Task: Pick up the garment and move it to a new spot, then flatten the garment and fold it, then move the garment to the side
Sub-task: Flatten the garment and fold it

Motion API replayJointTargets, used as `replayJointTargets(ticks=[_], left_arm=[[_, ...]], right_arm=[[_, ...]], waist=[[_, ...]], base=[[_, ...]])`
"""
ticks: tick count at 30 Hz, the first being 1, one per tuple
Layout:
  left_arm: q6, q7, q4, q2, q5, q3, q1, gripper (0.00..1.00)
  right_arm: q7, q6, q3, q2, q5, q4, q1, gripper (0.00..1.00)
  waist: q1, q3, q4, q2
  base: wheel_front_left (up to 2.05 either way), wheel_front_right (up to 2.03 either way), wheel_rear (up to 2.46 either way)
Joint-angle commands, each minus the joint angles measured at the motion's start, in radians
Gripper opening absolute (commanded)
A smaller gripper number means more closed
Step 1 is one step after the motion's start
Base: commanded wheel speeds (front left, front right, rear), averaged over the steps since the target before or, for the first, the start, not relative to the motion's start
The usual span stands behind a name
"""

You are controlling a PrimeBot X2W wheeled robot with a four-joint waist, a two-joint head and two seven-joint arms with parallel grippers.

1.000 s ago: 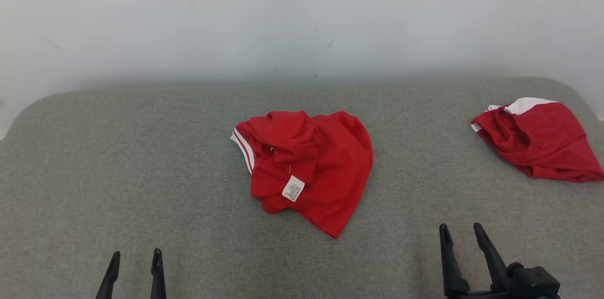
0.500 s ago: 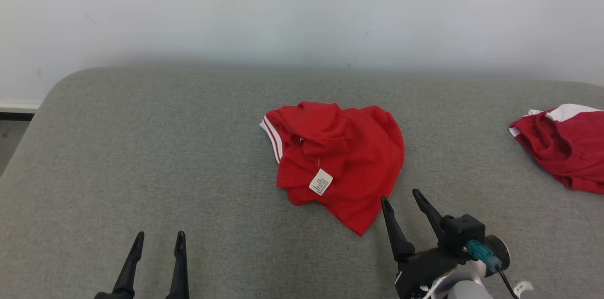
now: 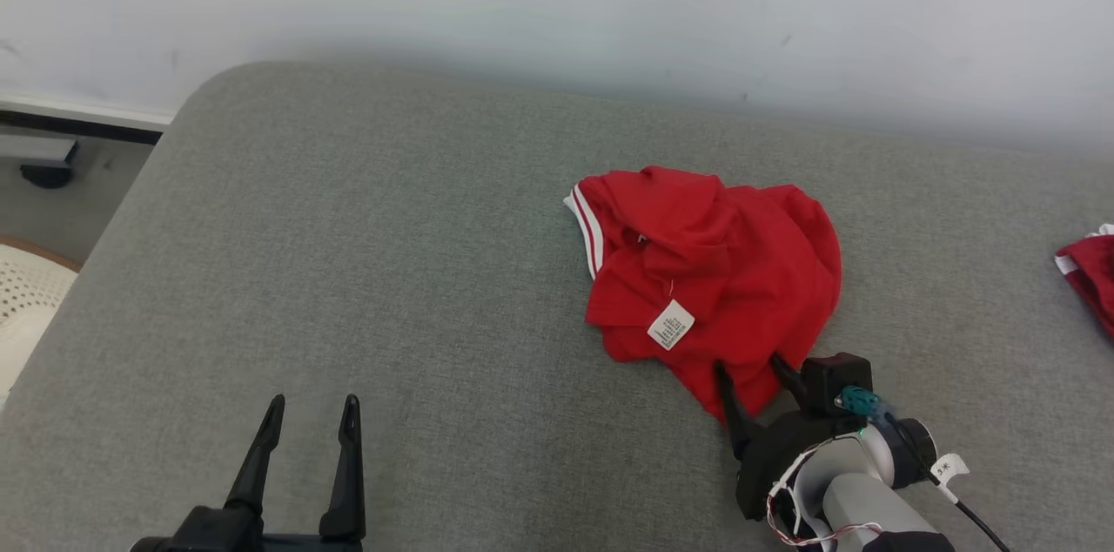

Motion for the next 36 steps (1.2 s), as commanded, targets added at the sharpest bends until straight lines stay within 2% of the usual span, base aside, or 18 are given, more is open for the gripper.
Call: replayJointTargets(ticks=[1, 5, 6, 7, 10, 13, 15, 17, 18, 22, 28, 34, 36], left_arm=[[0.001, -0.003, 0.003, 0.0, -0.003, 0.0, -0.02, 1.0], [0.001, -0.003, 0.008, 0.0, -0.006, -0.003, -0.017, 1.0], [0.001, -0.003, 0.009, 0.0, -0.007, -0.004, -0.019, 1.0], [0.001, -0.003, 0.01, 0.0, -0.008, -0.005, -0.02, 1.0], [0.001, -0.003, 0.013, 0.0, -0.012, -0.005, -0.026, 1.0], [0.001, -0.003, 0.019, 0.0, -0.017, -0.003, -0.027, 1.0], [0.001, -0.003, 0.024, 0.003, -0.02, 0.002, -0.016, 1.0], [0.001, -0.003, 0.027, 0.005, -0.022, 0.002, -0.013, 1.0], [0.001, -0.003, 0.029, 0.008, -0.025, 0.004, -0.008, 1.0], [0.001, -0.003, 0.031, 0.013, -0.034, 0.002, -0.002, 1.0], [0.001, -0.003, 0.029, 0.016, -0.04, -0.007, 0.002, 1.0], [0.001, -0.003, 0.026, 0.015, -0.043, -0.011, 0.005, 1.0], [0.001, -0.003, 0.025, 0.017, -0.047, -0.013, 0.007, 1.0]], right_arm=[[-0.004, -0.002, -0.001, -0.002, 0.005, 0.021, -0.005, 1.0], [0.0, -0.002, 0.011, 0.001, 0.009, 0.103, -0.036, 1.0], [0.001, -0.002, 0.018, 0.003, 0.015, 0.12, -0.04, 0.31], [0.001, -0.002, 0.027, 0.004, 0.016, 0.131, -0.046, 0.0], [-0.003, -0.002, 0.045, 0.007, 0.025, 0.151, -0.063, 0.0], [-0.011, -0.002, 0.06, 0.006, 0.035, 0.116, -0.07, 0.0], [-0.014, -0.002, 0.085, -0.005, 0.047, 0.013, -0.038, 0.0], [-0.014, -0.002, 0.09, -0.016, 0.056, -0.029, -0.016, 0.0], [-0.014, -0.002, 0.098, -0.043, 0.079, -0.119, 0.035, 0.0], [-0.013, -0.002, 0.087, -0.117, 0.108, -0.289, 0.144, 0.0], [-0.004, -0.002, 0.032, -0.208, 0.117, -0.462, 0.307, 0.0], [0.078, -0.002, -0.089, -0.277, 0.119, -0.66, 0.499, 0.0], [0.107, -0.002, -0.134, -0.281, 0.117, -0.719, 0.553, 0.0]], waist=[[0.0, 0.015, 0.023, -0.0001], [0.0, 0.021, 0.031, -0.0001], [0.0, 0.023, 0.031, -0.0001], [0.0, 0.024, 0.03, -0.0001], [0.0, 0.025, 0.023, -0.0001], [0.0, 0.019, 0.006, -0.0001], [0.0, 0.006, -0.024, -0.0001], [0.0, 0.002, -0.035, -0.0001], [0.0, -0.008, -0.058, -0.0001], [0.0, -0.028, -0.105, -0.0001], [0.0, -0.04, -0.153, -0.0001], [0.0, -0.038, -0.182, -0.0001], [0.0, -0.037, -0.184, -0.0001]], base=[[0.0, 0.0, 0.0], [0.0, 0.0, 0.0], [0.0, 0.0, 0.0], [0.0, 0.0, 0.0], [0.0, 0.0, 0.0], [0.0, 0.0, 0.0], [0.0, 0.0, 0.0], [0.0, 0.0, 0.0], [0.0, 0.0, 0.0], [0.0, 0.0, 0.0], [0.0, 0.0, 0.0], [0.0, 0.0, 0.0], [0.0, 0.0, 0.0]])
